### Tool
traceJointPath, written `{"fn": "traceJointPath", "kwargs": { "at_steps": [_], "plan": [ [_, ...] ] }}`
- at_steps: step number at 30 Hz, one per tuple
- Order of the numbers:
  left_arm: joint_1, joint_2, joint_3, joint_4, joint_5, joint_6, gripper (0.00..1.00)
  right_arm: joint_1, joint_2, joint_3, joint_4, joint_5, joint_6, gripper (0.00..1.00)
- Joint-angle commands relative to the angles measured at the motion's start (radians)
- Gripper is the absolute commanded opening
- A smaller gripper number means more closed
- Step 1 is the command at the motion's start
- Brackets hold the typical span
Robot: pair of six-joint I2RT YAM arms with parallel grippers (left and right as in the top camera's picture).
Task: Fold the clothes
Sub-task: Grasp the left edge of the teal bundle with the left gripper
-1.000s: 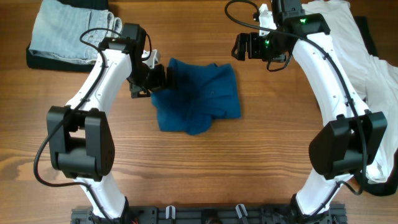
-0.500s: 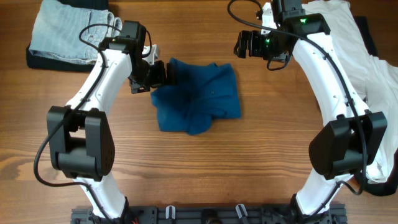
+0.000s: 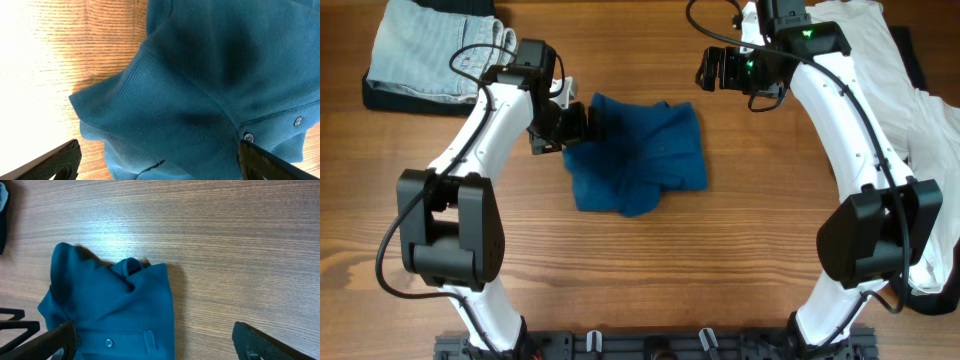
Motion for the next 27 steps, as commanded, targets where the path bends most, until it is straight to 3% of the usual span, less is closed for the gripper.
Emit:
{"fn": "traceJointPath", "kwargs": {
  "at_steps": [1,18,22,27],
  "plan": [
    [0.001,0.009,-0.012,0.01,-0.009,-0.009,1.0,-0.001,-0.004,-0.009,-0.005,0.015,0.016,1.0],
    [-0.013,0.009,-0.203,0.232,0.101,-0.009,1.0,-0.001,-0.004,-0.009,-0.016,0.0,0.015,1.0],
    [-0.059,0.023,-0.237,0.338,0.181,-0.01,1.0,-0.001,-0.004,-0.009,-0.018,0.0,0.015,1.0],
    [-0.148,0.078,-0.241,0.454,0.175,-0.01,1.0,-0.001,-0.004,-0.009,-0.021,-0.003,0.015,1.0]
  ]
}}
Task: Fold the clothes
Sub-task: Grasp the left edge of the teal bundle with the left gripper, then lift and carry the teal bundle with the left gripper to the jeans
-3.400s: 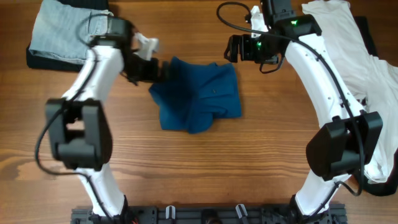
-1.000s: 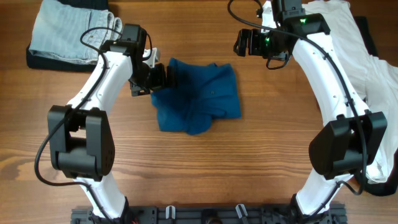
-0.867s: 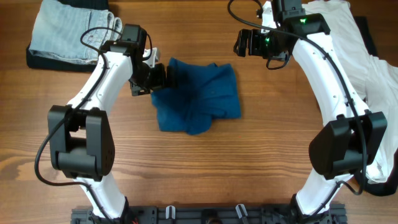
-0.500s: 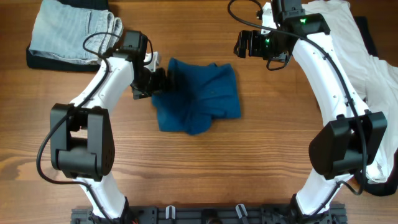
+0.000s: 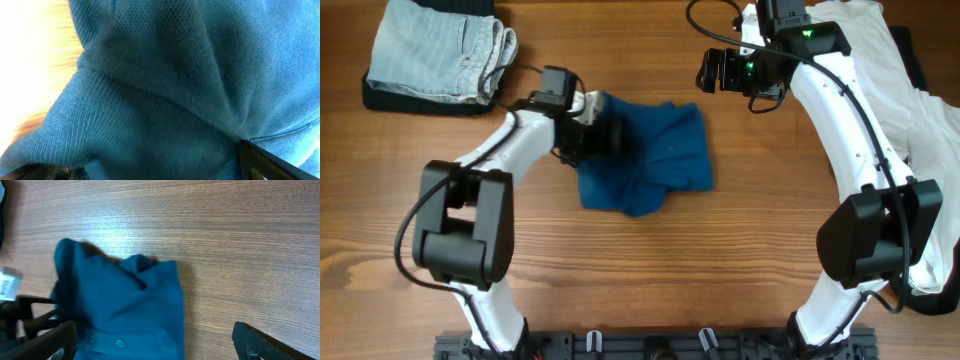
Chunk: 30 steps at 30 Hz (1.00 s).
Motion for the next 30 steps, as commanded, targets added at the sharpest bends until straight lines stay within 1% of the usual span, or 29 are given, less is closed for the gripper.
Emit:
{"fn": "traceJointPath", "kwargs": {
  "at_steps": [1,2,3,4,5,6,10,12,14,18,19,22,26,30],
  "plan": [
    [-0.08,0.077,-0.011,0.077,0.04,-0.006,1.0,-0.001,-0.005,-0.009,-0.008,-0.003,0.015,1.0],
    [-0.085,0.081,-0.011,0.08,0.034,-0.006,0.96,-0.001,-0.005,-0.009,-0.014,-0.003,0.014,1.0],
    [-0.085,0.081,-0.011,0.079,0.032,-0.005,0.8,-0.001,-0.005,-0.009,-0.021,-0.002,0.014,1.0],
    [-0.082,0.081,-0.011,0.079,0.032,-0.005,0.41,-0.001,-0.005,-0.009,-0.026,-0.002,0.013,1.0],
    [-0.079,0.081,-0.011,0.079,0.033,-0.005,0.18,-0.001,-0.005,-0.009,-0.029,-0.002,0.011,1.0],
    [-0.077,0.081,-0.011,0.08,0.033,-0.005,0.04,-0.001,-0.005,-0.009,-0.031,-0.002,0.011,1.0],
    [-0.072,0.08,-0.011,0.082,0.027,0.018,0.04,-0.001,-0.005,-0.009,-0.032,-0.002,0.012,1.0],
    [-0.048,0.076,-0.01,0.082,0.026,0.018,0.04,-0.001,-0.005,-0.009,-0.035,-0.002,0.011,1.0],
    [0.013,0.046,-0.009,0.079,0.036,0.016,0.04,-0.001,-0.005,-0.009,-0.035,-0.002,0.011,1.0],
    [0.151,-0.077,-0.009,0.073,0.083,-0.023,0.04,-0.001,-0.005,-0.009,-0.034,-0.002,0.01,1.0],
    [0.205,-0.136,-0.009,0.073,0.09,-0.063,0.04,-0.001,-0.005,-0.009,-0.033,-0.001,0.011,1.0],
    [0.288,-0.243,-0.009,0.075,0.117,-0.097,0.04,-0.001,-0.005,-0.009,-0.028,-0.002,0.01,1.0],
    [0.341,-0.364,-0.009,0.096,0.137,-0.143,0.04,-0.001,-0.005,-0.009,-0.022,-0.002,0.011,1.0],
    [0.34,-0.439,-0.009,0.19,0.146,-0.205,0.04,-0.001,-0.005,-0.009,-0.022,-0.002,0.011,1.0]
  ]
}}
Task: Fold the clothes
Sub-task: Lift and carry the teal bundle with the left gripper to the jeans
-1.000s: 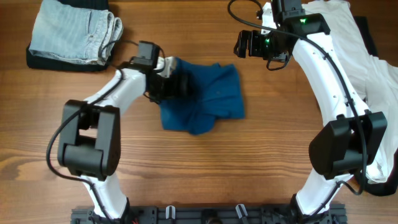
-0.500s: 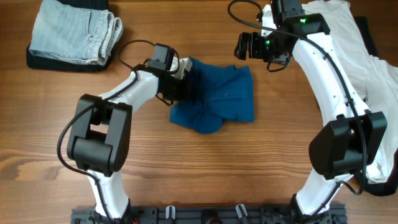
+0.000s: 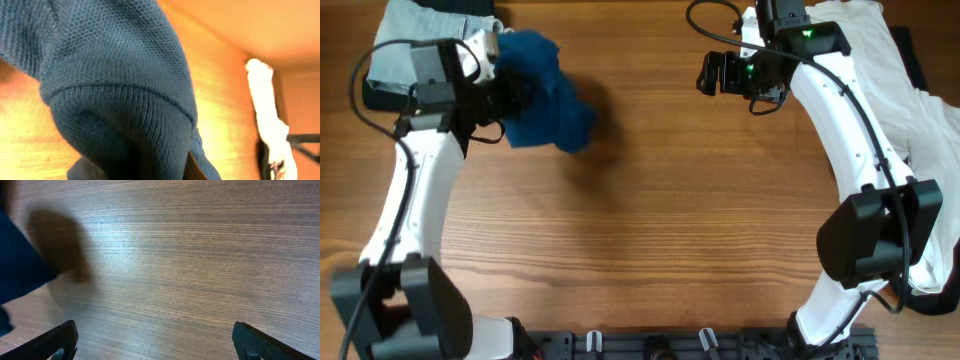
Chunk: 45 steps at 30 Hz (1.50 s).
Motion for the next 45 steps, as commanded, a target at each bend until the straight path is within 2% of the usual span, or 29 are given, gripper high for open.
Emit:
{"fn": "traceJointPath", "kwargs": {
  "at_steps": [1,6,11,17,23,29,35,38,39,42,45],
  "plan": [
    [-0.006,-0.079,0.003,0.101,0.063,-0.09,0.04,-0.001,-0.005,-0.009,0.003,-0.002,0.012,1.0],
    [0.003,-0.091,0.003,0.325,0.048,-0.179,0.04,-0.001,-0.005,-0.009,0.002,-0.002,0.012,1.0],
    [0.066,-0.091,0.003,0.455,-0.09,-0.218,0.04,-0.001,-0.005,-0.009,0.002,-0.002,0.011,1.0],
    [0.156,-0.071,0.003,0.544,-0.338,-0.267,0.04,-0.001,-0.005,-0.009,-0.005,-0.002,0.011,1.0],
    [0.219,0.095,0.003,0.792,-0.336,-0.418,0.04,-0.001,-0.005,-0.009,-0.029,-0.002,0.011,1.0],
    [0.256,0.278,0.003,0.954,-0.335,-0.521,0.04,-0.001,-0.005,-0.009,-0.032,-0.002,0.011,1.0],
    [0.272,0.431,0.003,0.97,-0.293,-0.527,0.04,-0.001,-0.005,-0.009,-0.033,-0.002,0.013,1.0],
    [0.297,0.43,0.003,0.875,-0.233,-0.526,0.04,-0.001,-0.005,-0.009,-0.032,-0.002,0.014,1.0],
    [0.31,0.426,0.003,0.846,-0.185,-0.522,0.07,-0.001,-0.005,-0.009,-0.032,-0.002,0.013,1.0],
    [0.363,0.407,0.003,0.732,-0.008,-0.522,0.29,-0.001,-0.005,-0.009,-0.032,-0.002,0.014,1.0],
    [0.436,0.38,0.003,0.55,0.14,-0.481,0.39,-0.001,-0.005,-0.009,-0.028,-0.002,0.012,1.0]
  ]
}}
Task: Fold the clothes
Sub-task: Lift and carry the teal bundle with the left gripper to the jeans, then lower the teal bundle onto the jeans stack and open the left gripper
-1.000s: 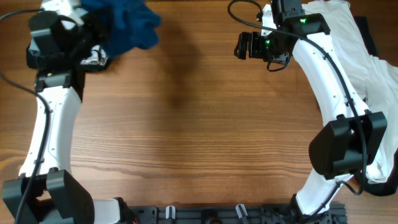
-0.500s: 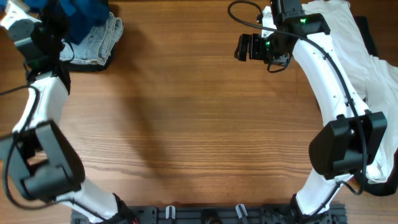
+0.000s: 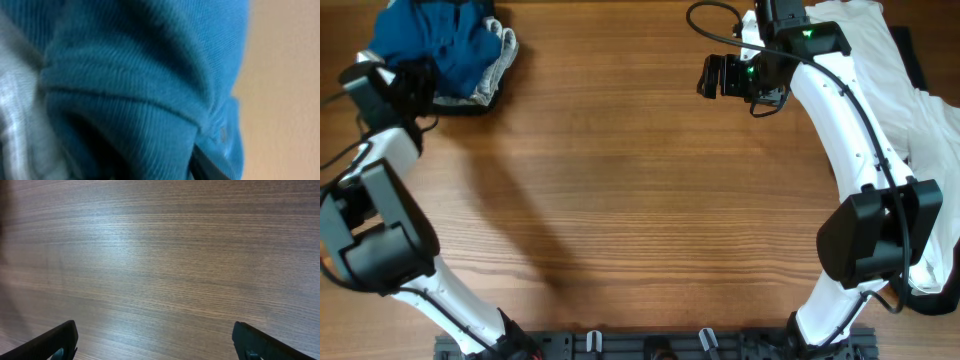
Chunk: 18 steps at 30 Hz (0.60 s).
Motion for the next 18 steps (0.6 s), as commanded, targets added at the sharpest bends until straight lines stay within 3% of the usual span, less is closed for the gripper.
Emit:
{"fn": "traceJointPath", "kwargs": {
  "at_steps": [1,8,12,17,18],
  "plan": [
    [0.093,-0.056,0.001,-0.156,0.253,0.089,0.44,-0.001,-0.005,-0.009,0.004,-0.002,0.011,1.0],
    [0.175,-0.207,0.001,-0.436,0.198,0.378,0.71,-0.001,-0.005,-0.009,0.011,-0.002,0.012,1.0],
    [0.16,-0.336,0.001,-0.523,0.14,0.565,0.79,-0.001,-0.005,-0.009,0.019,-0.002,0.012,1.0],
    [0.04,-0.399,0.001,-0.42,-0.119,0.776,0.95,-0.001,-0.005,-0.009,0.131,-0.002,0.011,1.0],
    [-0.012,-0.372,0.001,-0.354,-0.194,0.874,0.99,-0.001,-0.005,-0.009,0.156,-0.002,0.011,0.99]
  ]
}}
